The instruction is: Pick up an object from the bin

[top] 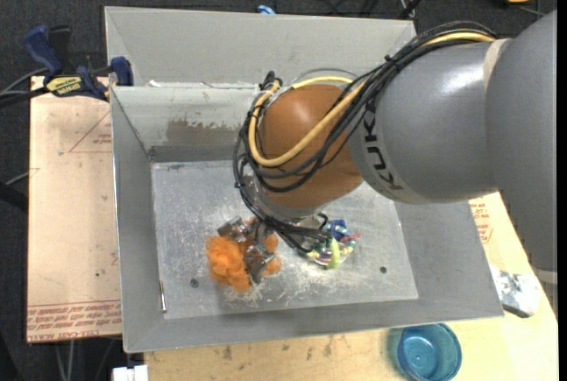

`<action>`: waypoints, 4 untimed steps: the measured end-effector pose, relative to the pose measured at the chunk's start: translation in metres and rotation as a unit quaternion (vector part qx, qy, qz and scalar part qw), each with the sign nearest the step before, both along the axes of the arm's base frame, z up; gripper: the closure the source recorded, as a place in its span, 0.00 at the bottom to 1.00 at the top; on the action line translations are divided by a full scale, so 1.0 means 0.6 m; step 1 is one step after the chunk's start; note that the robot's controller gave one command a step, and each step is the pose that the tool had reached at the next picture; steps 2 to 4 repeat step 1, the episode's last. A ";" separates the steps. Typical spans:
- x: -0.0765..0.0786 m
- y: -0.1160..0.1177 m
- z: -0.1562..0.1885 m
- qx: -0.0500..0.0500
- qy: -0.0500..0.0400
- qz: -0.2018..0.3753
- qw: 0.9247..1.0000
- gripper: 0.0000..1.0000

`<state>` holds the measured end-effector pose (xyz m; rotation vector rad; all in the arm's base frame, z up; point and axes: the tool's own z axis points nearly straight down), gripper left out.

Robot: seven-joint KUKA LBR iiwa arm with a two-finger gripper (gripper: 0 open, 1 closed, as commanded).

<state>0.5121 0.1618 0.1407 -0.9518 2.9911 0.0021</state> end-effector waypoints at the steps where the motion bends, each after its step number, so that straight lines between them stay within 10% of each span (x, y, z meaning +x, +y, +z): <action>1: 0.000 0.000 0.015 0.000 0.001 0.000 1.000 1.00; 4: 0.000 0.000 0.015 0.000 0.001 0.000 1.000 1.00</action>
Offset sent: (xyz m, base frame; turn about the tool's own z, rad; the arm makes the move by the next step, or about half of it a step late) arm 0.0002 -0.0002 0.0194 0.0000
